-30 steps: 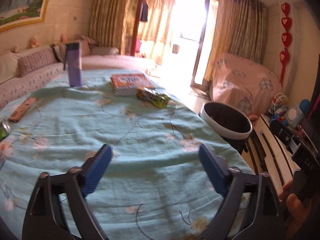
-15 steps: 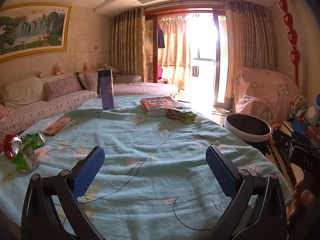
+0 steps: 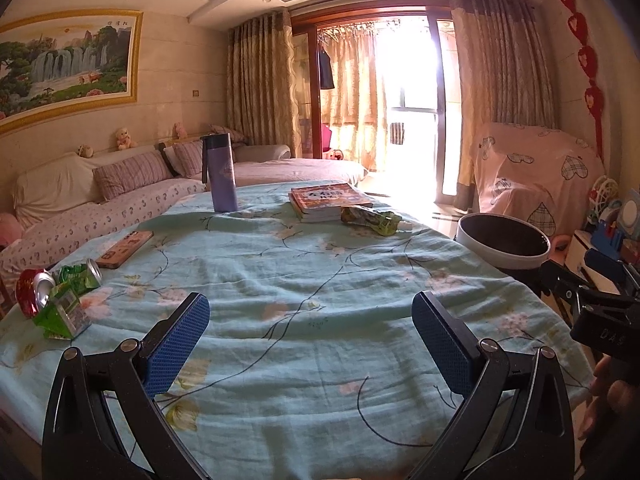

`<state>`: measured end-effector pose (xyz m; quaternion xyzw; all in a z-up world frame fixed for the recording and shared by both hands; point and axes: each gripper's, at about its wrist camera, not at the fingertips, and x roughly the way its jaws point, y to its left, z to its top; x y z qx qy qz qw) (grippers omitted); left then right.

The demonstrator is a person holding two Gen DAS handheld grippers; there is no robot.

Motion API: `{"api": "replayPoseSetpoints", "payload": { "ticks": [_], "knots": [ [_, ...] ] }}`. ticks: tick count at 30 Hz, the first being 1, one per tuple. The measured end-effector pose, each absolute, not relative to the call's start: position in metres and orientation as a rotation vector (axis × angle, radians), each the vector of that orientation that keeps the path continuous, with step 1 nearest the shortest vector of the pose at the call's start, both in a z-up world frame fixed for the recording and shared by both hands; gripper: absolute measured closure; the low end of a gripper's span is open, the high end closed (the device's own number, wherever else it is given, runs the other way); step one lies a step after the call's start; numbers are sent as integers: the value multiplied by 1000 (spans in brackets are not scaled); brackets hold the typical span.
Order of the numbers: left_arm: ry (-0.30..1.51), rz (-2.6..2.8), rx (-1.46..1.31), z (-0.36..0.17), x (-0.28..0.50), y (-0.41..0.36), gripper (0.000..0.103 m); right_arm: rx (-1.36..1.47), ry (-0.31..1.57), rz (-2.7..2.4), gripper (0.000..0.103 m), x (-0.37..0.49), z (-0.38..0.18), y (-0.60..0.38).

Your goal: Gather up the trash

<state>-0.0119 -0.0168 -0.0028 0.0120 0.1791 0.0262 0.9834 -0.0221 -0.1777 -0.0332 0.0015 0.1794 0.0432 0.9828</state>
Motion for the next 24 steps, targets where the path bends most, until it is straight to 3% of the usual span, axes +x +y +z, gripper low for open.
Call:
{"api": "replayPoseSetpoints", "payload": {
  "ticks": [24],
  "knots": [
    [366,63,23,-3,-13,-16,0,29,367,129,0,-24,-35,-177]
  ]
}}
